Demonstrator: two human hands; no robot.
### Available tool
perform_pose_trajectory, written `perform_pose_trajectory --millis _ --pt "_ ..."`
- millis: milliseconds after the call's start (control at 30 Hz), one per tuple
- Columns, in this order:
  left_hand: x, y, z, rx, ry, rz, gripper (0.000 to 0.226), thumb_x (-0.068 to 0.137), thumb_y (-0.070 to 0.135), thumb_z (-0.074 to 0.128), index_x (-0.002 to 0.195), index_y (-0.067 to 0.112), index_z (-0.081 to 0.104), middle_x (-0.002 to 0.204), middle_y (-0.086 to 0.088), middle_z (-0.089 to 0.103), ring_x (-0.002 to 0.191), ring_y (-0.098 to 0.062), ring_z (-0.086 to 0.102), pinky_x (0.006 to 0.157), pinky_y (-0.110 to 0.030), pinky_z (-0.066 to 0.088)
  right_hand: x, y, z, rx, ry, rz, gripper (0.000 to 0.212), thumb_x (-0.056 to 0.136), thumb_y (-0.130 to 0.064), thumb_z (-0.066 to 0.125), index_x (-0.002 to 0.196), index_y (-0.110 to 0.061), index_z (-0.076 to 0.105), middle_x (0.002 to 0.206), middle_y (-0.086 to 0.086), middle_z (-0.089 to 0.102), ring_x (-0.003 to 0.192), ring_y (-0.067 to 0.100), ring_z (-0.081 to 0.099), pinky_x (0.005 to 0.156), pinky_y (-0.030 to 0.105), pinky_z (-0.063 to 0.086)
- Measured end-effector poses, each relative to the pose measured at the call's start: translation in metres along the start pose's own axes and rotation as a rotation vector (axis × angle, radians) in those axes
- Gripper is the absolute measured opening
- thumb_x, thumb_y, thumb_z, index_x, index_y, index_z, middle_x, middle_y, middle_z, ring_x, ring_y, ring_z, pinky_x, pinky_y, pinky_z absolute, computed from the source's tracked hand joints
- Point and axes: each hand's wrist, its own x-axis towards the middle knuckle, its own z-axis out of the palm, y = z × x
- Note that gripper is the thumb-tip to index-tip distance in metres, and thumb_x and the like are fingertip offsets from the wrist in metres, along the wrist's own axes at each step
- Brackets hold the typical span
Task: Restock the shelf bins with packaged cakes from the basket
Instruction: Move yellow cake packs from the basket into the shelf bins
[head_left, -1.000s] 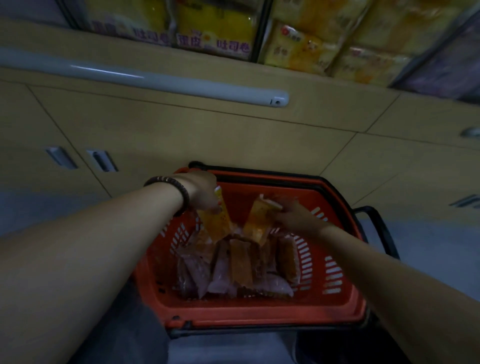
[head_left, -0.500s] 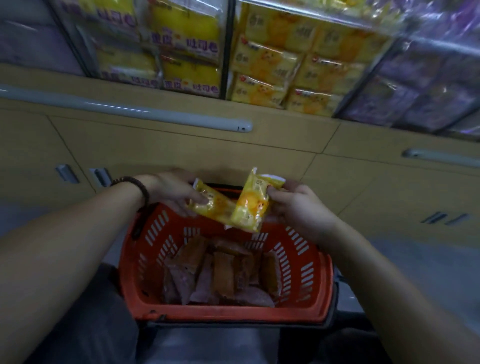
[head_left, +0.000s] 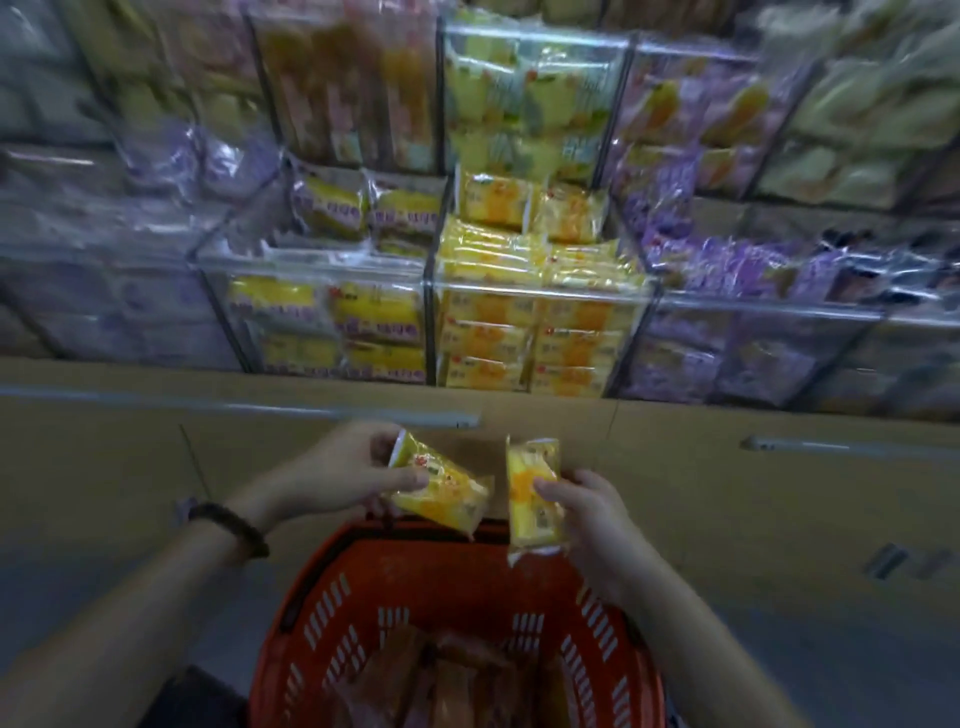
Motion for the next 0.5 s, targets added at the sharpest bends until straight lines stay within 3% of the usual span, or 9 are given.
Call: perform_pose_trajectory --millis 33,100,133,200,300,400,500 --pt "-0.001 0.011 -0.007 0.008 -0.023 0.027 0.020 0.095 0.025 0.080 0.104 0.010 0.072 0.098 -0.008 0.081 0.082 -0.030 0.081 0.074 -0.049 0.066 -0.004 -0.004 0.000 -0.024 0.021 -0.059 0.029 0.089 -0.002 0.074 0.115 -0.004 0.063 0.096 0.013 0.076 0.081 0.029 0.076 0.069 0.045 0.061" --pt "-0.004 0.036 -0.024 0.043 -0.053 0.084 0.017 0.095 0.025 0.079 0.106 0.012 0.074 0.100 -0.005 0.081 0.086 -0.028 0.080 0.072 -0.042 0.066 -0.014 -0.014 0.002 -0.146 0.021 -0.185 0.044 0.081 0.001 0.079 0.121 -0.011 0.064 0.103 0.010 0.080 0.094 0.029 0.077 0.082 0.046 0.062" --pt "-0.006 0.048 -0.034 0.063 -0.056 0.114 0.016 0.096 0.024 0.078 0.107 0.014 0.075 0.101 -0.003 0.081 0.088 -0.026 0.080 0.073 -0.041 0.066 -0.019 -0.020 0.003 -0.210 -0.001 -0.236 0.051 0.078 -0.002 0.082 0.125 -0.010 0.064 0.107 0.010 0.079 0.099 0.029 0.076 0.082 0.042 0.061" --pt "-0.007 0.077 -0.054 0.091 -0.046 0.188 0.015 0.095 0.025 0.078 0.107 0.016 0.077 0.104 -0.003 0.081 0.094 -0.024 0.079 0.078 -0.045 0.066 -0.027 -0.040 0.001 -0.299 -0.045 -0.356 0.045 0.083 -0.001 0.081 0.125 -0.009 0.066 0.108 0.010 0.079 0.097 0.026 0.074 0.077 0.032 0.059" --pt "-0.004 0.117 -0.084 0.086 0.079 0.299 0.021 0.085 0.029 0.082 0.104 0.020 0.082 0.108 -0.002 0.081 0.099 -0.022 0.078 0.083 -0.046 0.066 -0.034 -0.088 -0.003 -0.434 -0.074 -0.571 0.037 0.090 0.008 0.072 0.122 -0.011 0.068 0.102 0.007 0.077 0.088 0.018 0.073 0.069 0.027 0.056" --pt "0.017 0.150 -0.107 0.025 0.197 0.379 0.029 0.080 0.033 0.081 0.105 0.017 0.081 0.106 -0.008 0.081 0.098 -0.028 0.078 0.084 -0.046 0.066 -0.041 -0.147 -0.001 -0.586 -0.045 -0.748 0.040 0.093 0.003 0.072 0.129 -0.014 0.067 0.111 0.005 0.077 0.102 0.019 0.074 0.080 0.033 0.062" --pt "0.057 0.170 -0.119 -0.091 0.309 0.377 0.026 0.088 0.022 0.079 0.111 0.010 0.078 0.104 -0.011 0.081 0.099 -0.036 0.077 0.082 -0.042 0.065 -0.037 -0.197 0.006 -0.712 0.073 -0.839 0.043 0.095 -0.010 0.075 0.135 -0.022 0.066 0.114 -0.004 0.074 0.107 0.017 0.072 0.085 0.039 0.064"
